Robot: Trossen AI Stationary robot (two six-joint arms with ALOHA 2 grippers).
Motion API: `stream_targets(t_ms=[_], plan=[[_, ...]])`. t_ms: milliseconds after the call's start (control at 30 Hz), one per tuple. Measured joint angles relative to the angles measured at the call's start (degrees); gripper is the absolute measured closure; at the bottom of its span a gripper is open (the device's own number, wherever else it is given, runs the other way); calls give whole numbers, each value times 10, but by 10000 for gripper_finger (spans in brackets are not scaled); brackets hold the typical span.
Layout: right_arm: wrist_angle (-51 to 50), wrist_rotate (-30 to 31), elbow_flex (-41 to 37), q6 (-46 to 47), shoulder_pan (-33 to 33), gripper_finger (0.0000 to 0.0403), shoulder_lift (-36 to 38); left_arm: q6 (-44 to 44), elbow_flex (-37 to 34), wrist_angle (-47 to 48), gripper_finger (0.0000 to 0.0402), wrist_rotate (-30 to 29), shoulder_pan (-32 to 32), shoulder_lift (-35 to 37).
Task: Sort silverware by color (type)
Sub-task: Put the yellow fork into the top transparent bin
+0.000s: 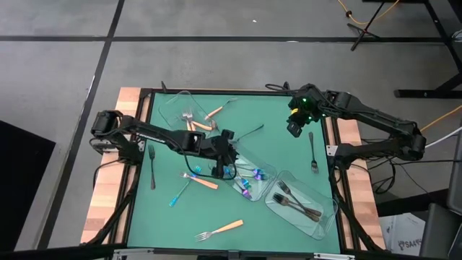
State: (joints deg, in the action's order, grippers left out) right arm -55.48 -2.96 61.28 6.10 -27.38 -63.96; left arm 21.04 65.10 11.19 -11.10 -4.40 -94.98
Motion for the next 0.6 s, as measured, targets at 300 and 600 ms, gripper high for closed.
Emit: stream_targets(t_ms=[300,600], plan=[[0,0,0,0,0,333,0,-63,0,137,333,2,-11,77],[0,0,0,0,0,333,0,-178,0,292,333,68,-36,123]])
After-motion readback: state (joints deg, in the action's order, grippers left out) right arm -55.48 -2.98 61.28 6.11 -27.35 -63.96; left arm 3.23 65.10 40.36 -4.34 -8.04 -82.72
